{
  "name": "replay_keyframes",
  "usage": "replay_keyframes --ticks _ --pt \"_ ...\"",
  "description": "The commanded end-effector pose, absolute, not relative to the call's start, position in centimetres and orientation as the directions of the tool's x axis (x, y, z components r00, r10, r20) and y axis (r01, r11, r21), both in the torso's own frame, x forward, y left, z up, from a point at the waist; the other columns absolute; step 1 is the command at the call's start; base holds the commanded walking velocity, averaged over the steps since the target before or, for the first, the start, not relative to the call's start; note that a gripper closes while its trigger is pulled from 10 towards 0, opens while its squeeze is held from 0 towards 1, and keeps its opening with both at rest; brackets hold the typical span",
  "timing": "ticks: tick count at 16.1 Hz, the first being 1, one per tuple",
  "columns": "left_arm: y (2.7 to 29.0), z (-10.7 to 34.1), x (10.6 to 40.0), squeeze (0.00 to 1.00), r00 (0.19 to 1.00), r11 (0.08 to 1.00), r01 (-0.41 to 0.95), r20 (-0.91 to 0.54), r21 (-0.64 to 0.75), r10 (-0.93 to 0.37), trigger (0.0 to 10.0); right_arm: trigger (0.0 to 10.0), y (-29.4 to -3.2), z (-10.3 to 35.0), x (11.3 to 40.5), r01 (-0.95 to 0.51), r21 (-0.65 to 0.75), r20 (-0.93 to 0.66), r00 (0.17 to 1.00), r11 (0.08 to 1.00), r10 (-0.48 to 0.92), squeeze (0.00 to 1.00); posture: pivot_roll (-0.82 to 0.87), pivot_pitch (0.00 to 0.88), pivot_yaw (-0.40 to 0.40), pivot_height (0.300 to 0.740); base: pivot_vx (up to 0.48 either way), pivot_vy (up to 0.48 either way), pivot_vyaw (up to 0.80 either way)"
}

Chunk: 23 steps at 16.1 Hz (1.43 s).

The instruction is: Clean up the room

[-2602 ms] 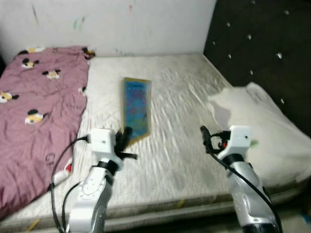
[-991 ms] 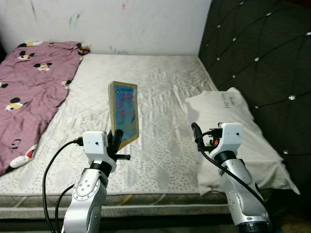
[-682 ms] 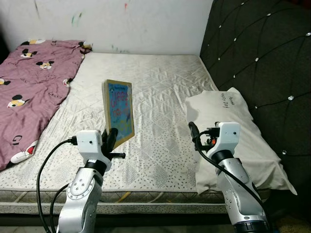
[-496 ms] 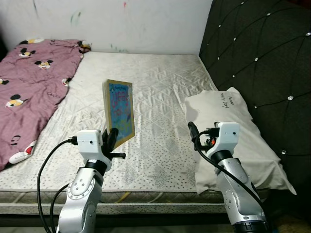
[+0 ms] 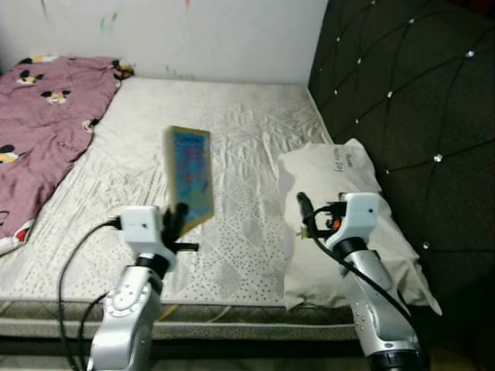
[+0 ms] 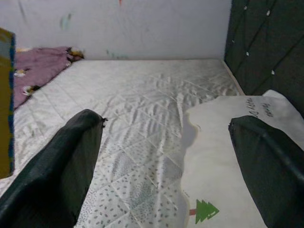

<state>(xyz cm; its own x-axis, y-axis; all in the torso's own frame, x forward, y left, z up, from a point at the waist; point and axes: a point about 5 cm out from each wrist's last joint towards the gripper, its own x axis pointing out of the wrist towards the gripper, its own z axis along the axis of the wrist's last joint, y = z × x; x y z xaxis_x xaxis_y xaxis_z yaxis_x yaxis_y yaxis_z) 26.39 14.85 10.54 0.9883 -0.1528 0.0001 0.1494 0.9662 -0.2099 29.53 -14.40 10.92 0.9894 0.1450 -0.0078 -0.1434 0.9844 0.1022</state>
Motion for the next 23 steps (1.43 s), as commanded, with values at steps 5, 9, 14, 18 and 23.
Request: replay_keyframes --ticks 5,9,14,18,23 --pt "13.95 11.91 26.37 0.00 0.971 0.946 0.235 0.085 -0.223 -0.222 10.0 10.0 -14.99 10.91 29.59 -0.121 0.103 -0.017 0.992 0.987 0.123 0.00 -0.08 0.000 -0.030 0.740 0.000 0.000 -0.23" --pt "13.92 11.93 26.28 0.00 0.969 0.942 0.245 0.089 -0.227 -0.231 10.0 10.0 -14.98 10.97 29.63 -0.123 0.101 -0.012 0.992 0.987 0.125 0.00 -0.08 0.000 -0.030 0.740 0.192 0.000 -0.17" --pt "13.82 11.95 26.29 0.00 0.966 0.939 0.256 0.092 -0.229 -0.241 10.0 10.0 -14.99 10.96 29.64 -0.122 0.095 -0.013 0.992 0.988 0.124 0.00 -0.08 0.000 -0.029 0.740 0.294 0.000 0.00" --pt "13.80 11.90 26.30 0.00 0.967 0.939 0.254 0.089 -0.231 -0.239 10.0 10.0 -15.12 10.93 29.63 -0.118 0.090 -0.015 0.993 0.989 0.120 0.00 -0.09 0.000 -0.029 0.740 0.132 0.000 0.00" --pt "13.76 11.66 26.21 0.00 0.969 0.938 0.248 0.071 -0.242 -0.238 10.0 10.0 -15.21 10.92 29.65 -0.114 0.085 -0.015 0.993 0.990 0.115 0.00 -0.09 0.000 -0.026 0.740 0.051 0.000 0.00"
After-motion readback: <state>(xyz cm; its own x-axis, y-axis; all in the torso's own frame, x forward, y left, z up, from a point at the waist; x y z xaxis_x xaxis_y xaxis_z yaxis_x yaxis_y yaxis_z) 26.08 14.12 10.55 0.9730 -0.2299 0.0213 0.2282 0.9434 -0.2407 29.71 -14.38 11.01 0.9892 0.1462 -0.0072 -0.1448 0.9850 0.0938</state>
